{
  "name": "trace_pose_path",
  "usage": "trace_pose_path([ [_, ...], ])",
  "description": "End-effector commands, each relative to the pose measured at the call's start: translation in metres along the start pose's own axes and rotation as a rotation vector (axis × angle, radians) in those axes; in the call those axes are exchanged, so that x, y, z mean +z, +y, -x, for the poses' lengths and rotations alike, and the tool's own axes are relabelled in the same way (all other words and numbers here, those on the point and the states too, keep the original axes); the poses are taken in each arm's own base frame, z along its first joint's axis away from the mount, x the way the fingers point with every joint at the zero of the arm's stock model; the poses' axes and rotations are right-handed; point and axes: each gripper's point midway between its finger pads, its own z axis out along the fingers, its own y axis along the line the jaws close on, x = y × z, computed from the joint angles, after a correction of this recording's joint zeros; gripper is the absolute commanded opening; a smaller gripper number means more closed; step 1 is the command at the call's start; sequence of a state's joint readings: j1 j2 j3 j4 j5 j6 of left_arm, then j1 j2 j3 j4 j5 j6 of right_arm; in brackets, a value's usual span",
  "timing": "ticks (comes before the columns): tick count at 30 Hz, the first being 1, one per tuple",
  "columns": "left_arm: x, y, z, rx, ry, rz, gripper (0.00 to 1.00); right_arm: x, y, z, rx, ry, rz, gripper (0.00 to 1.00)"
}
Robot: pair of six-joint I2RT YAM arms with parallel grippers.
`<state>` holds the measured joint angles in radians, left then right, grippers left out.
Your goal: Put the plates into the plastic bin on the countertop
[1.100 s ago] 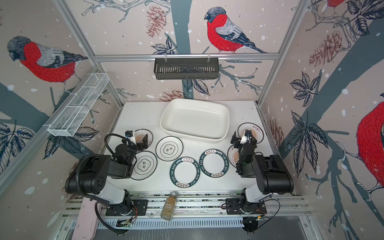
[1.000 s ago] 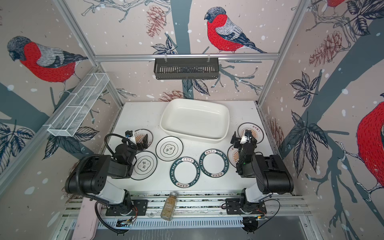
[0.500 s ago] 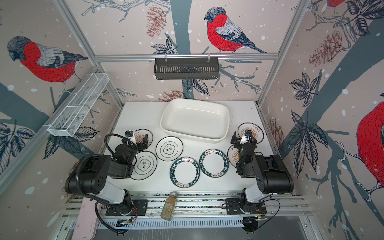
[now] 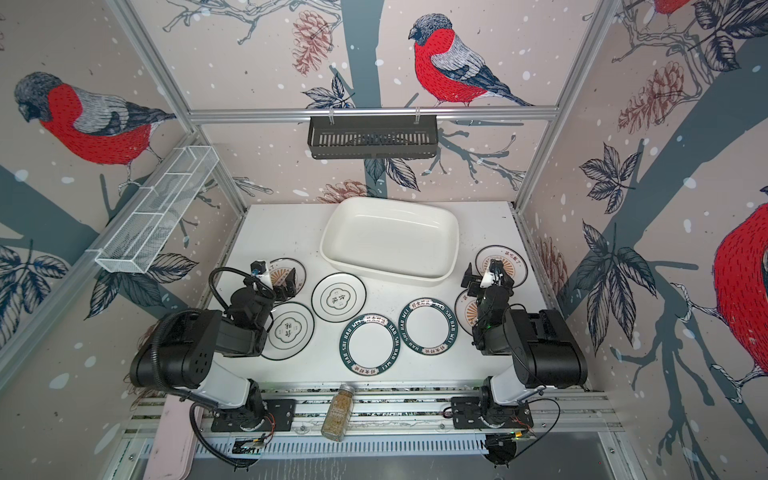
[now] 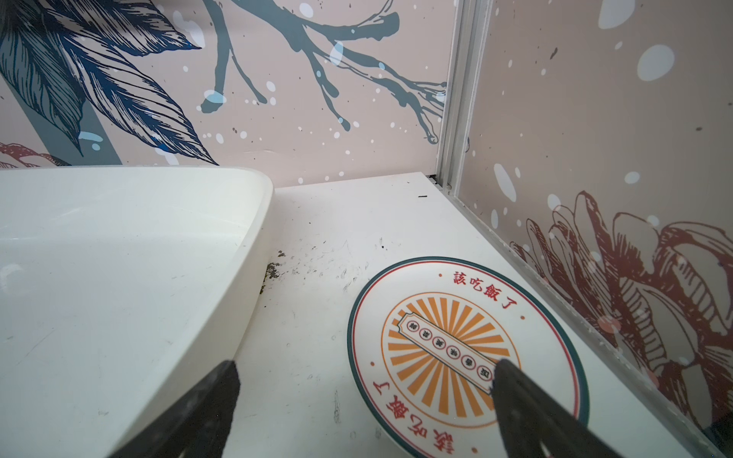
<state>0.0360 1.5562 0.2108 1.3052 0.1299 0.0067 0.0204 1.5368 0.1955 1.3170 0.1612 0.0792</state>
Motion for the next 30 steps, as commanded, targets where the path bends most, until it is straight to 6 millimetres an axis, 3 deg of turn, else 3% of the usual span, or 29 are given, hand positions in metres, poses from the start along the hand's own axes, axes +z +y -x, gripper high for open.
trace_pose_path([
  [1, 0.0, 0.0, 0.011, 0.008, -0.045, -0.003, 0.99, 0.0, 0.0, 0.004, -0.002, -0.015, -0.003, 1.0],
  [14, 0.0, 0.0, 0.01, 0.01, -0.041, -0.003, 0.98, 0.001, -0.002, 0.006, 0.004, -0.017, -0.012, 1.0],
  [22, -0.001, 0.0, 0.011, 0.006, -0.046, 0.0, 0.98, 0.015, -0.014, 0.031, 0.037, 0.06, -0.098, 1.0],
  [26, 0.0, 0.0, 0.016, 0.008, -0.043, -0.001, 0.98, 0.015, -0.024, 0.039, 0.183, 0.133, -0.151, 1.0],
  [30, 0.005, -0.003, 0.022, 0.013, -0.024, -0.022, 0.99, 0.015, -0.038, 0.025, 0.319, 0.303, -0.214, 1.0],
])
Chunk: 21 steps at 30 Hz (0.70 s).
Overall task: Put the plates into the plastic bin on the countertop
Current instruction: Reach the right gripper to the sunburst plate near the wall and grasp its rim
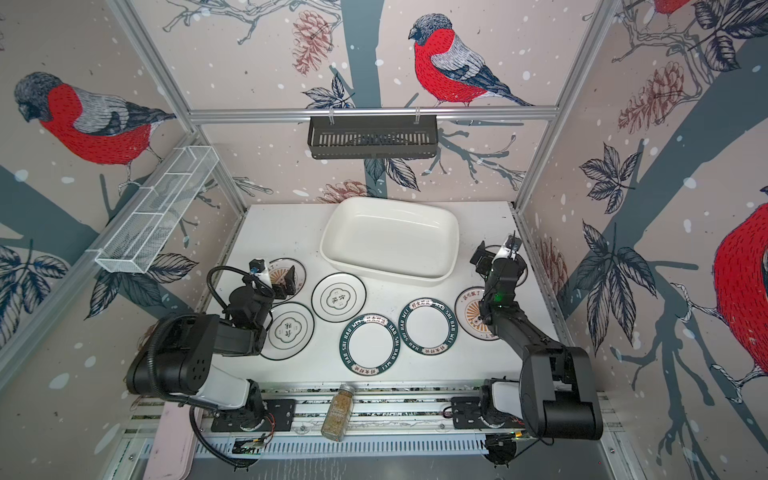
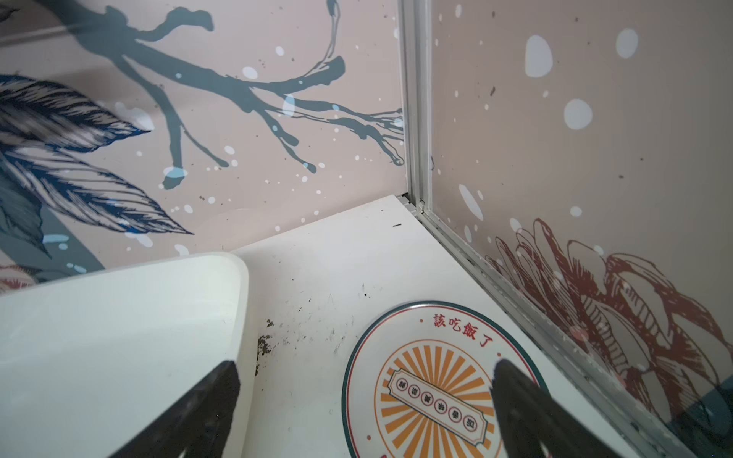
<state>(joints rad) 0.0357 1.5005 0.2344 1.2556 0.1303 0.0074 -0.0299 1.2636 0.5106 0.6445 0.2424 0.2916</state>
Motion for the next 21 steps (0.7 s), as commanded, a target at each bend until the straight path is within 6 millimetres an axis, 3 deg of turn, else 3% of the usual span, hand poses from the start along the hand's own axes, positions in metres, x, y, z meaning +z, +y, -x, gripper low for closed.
trace_pose_path([
  [1, 0.004, -0.003, 0.006, 0.008, 0.011, -0.023, 0.99, -0.004, -0.025, -0.047, 0.123, 0.26, -0.108, 1.0],
  [10, 0.016, -0.018, 0.021, 0.073, 0.108, -0.127, 0.98, -0.024, -0.065, -0.05, 0.443, 0.297, -0.072, 0.99],
  [13, 0.02, -0.011, 0.034, 0.108, 0.121, -0.092, 0.98, -0.026, -0.069, -0.05, 0.502, 0.323, -0.022, 0.97],
  [21, 0.014, -0.012, 0.055, 0.151, 0.15, -0.098, 0.98, -0.022, -0.092, -0.085, 0.618, 0.487, 0.006, 0.83],
])
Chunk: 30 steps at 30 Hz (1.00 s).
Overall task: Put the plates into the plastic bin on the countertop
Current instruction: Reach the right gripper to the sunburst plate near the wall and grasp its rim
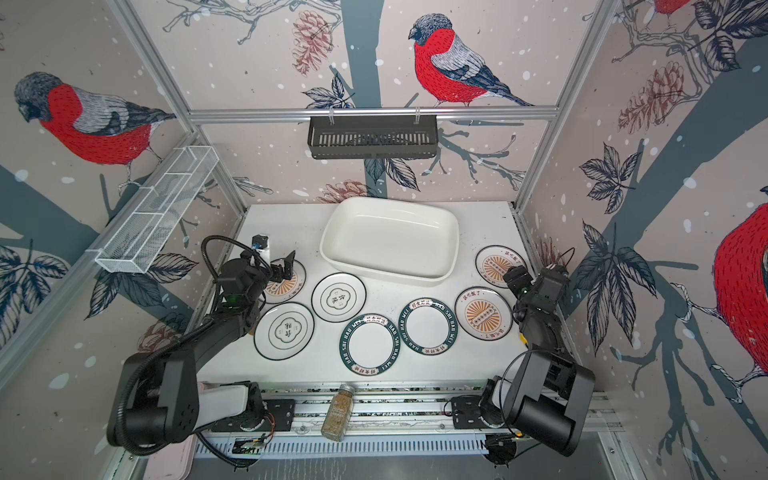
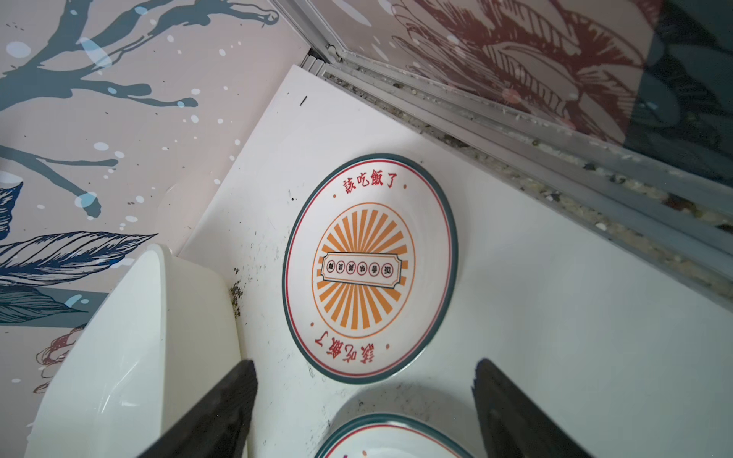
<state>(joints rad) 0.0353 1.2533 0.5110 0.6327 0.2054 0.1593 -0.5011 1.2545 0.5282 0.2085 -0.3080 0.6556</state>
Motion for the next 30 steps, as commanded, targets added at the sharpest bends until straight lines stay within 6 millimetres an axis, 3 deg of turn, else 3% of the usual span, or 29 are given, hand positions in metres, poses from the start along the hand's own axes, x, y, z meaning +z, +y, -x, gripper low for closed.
trace_pose_path([
  [1, -0.003, -0.003, -0.002, 0.006, 0.062, -0.026, 0.98, 0.003, -0.003, -0.02, 0.056, 0.111, 0.06, 0.82],
  [8, -0.004, -0.024, 0.015, -0.048, 0.102, -0.166, 0.98, 0.008, -0.026, -0.028, 0.113, 0.141, 0.047, 0.8],
  [14, -0.005, -0.034, 0.024, -0.049, 0.114, -0.24, 0.98, 0.016, -0.039, -0.031, 0.179, 0.164, 0.069, 0.71],
  [30, -0.002, -0.04, 0.027, -0.065, 0.115, -0.283, 0.98, 0.042, -0.041, -0.026, 0.296, 0.157, 0.167, 0.59],
])
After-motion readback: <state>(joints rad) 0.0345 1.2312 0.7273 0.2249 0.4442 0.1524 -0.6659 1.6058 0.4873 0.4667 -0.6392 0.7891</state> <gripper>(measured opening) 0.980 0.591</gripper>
